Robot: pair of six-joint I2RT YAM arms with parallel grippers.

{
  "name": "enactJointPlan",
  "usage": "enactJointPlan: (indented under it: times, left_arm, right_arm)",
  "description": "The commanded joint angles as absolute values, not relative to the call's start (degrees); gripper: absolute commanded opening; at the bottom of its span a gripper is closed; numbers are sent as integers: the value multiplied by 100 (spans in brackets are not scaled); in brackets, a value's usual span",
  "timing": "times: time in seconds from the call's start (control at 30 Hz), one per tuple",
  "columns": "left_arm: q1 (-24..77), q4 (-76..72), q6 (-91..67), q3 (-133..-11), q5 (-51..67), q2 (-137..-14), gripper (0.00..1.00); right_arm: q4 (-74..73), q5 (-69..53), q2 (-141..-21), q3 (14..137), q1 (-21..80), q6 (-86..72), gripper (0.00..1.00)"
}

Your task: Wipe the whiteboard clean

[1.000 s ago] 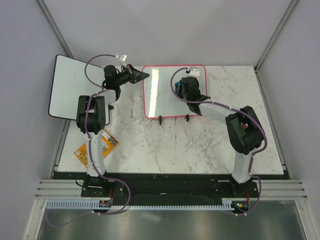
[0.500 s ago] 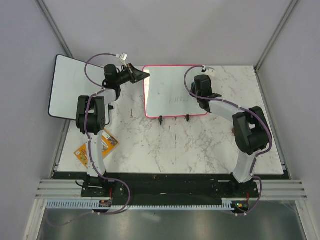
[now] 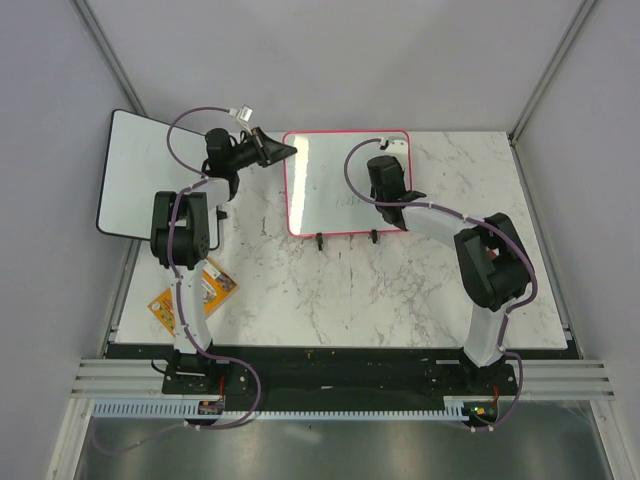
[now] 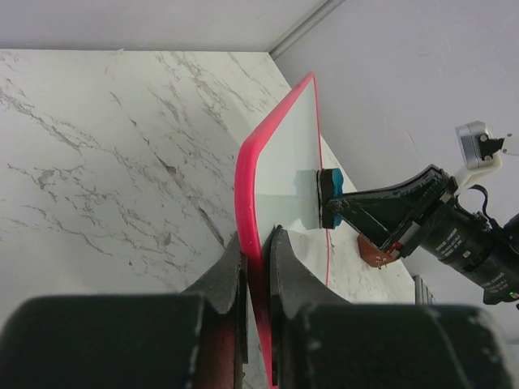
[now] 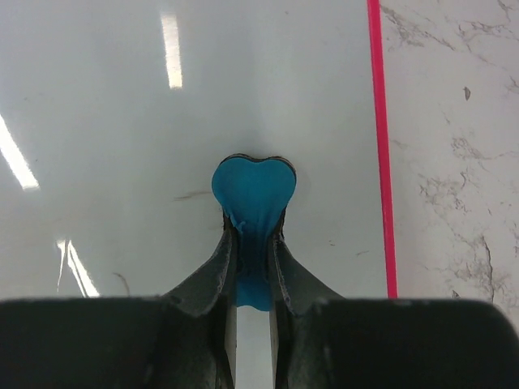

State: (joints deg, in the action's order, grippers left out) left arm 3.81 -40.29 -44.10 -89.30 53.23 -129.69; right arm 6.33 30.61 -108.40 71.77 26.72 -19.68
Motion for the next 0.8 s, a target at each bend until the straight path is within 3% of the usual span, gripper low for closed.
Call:
enactJointPlan:
  times: [0.0, 0.27, 0.77]
  left_arm:
    - [343, -3981, -2768, -8938, 5510, -13104, 2]
    - [352, -4306, -3120, -9009, 5599, -13236, 2]
    - [466, -3982, -2804, -9061, 5590, -13157, 2]
  right_arm:
    - [-519, 2181, -11426, 7241, 3216, -1609, 0]
    - [-659, 1082, -11909, 8164, 3673, -1433, 0]
    - [-870, 1442, -13183, 9984, 4719, -615, 0]
